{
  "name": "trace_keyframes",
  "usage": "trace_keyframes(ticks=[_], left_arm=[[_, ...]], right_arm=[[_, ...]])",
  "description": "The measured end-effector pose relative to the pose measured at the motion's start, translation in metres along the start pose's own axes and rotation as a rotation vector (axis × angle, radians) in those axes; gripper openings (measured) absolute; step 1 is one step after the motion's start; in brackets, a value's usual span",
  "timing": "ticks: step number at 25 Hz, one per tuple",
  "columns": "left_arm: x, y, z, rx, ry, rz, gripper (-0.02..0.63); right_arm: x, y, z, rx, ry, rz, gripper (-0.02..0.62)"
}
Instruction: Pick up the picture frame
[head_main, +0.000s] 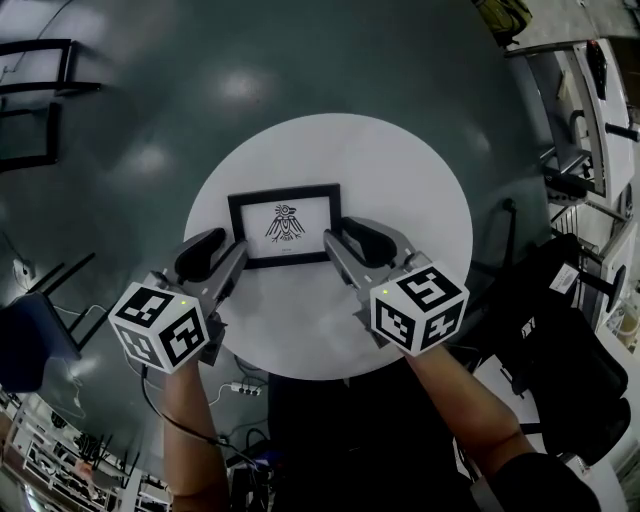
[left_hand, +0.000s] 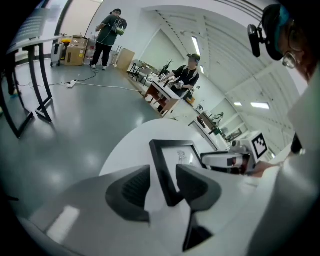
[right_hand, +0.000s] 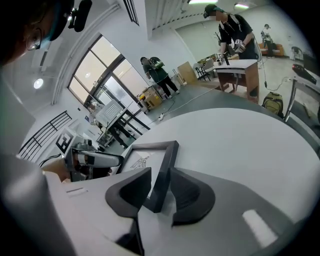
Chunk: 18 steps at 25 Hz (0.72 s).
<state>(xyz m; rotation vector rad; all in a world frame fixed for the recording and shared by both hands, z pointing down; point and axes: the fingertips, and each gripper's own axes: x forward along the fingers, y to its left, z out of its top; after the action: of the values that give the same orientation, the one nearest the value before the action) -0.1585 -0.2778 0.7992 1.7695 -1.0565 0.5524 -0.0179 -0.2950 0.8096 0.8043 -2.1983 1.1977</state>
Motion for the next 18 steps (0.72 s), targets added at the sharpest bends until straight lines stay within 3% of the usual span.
trace_keyframes(ticks=[2, 18], left_arm=[[0.001, -0.002, 0.000, 0.012, 0.019, 0.005, 0.159], [0.011, -0.004, -0.004, 0.025, 0.061, 0.015, 0.104]], right_arm=[[0.000, -0.002, 0.001, 0.005, 0.002, -0.015, 0.083], [0.002, -0.003, 0.000, -0.041, 0.002, -0.048, 0.081]])
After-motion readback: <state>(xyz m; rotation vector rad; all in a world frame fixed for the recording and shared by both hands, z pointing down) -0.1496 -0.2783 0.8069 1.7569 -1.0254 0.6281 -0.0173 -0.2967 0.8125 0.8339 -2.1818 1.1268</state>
